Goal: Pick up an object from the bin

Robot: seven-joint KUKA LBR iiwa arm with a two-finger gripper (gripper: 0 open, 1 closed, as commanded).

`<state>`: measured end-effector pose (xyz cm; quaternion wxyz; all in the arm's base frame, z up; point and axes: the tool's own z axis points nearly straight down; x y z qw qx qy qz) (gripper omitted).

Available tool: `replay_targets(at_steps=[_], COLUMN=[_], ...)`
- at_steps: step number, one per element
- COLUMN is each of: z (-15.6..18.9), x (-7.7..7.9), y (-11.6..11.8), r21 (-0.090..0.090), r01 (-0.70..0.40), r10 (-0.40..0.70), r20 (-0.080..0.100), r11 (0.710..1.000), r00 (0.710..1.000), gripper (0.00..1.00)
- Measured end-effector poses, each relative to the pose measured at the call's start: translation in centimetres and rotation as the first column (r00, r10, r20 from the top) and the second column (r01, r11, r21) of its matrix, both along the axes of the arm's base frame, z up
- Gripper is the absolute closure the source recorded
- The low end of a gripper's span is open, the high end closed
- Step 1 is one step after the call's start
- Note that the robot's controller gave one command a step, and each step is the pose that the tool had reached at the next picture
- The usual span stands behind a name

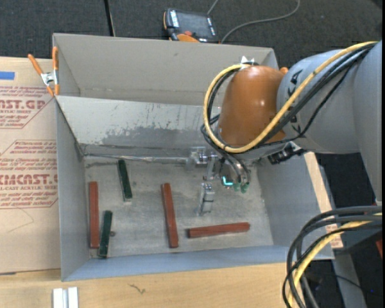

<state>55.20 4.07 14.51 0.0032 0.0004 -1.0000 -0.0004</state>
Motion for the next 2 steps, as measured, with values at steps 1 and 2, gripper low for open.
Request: replay_targets(at_steps=[1, 2], z=[-7.52, -7.49], x=[-6.38, -6.44], y=[-2.05, -2.04], r21=[-0.001, 0.000], r01=[-0.221, -0.221], r10=[0.221, 0.221], r20=[0.011, 0.007], r11=[0.975, 0.975], r00=[0.975, 0.975], gripper=[0.00, 1.00])
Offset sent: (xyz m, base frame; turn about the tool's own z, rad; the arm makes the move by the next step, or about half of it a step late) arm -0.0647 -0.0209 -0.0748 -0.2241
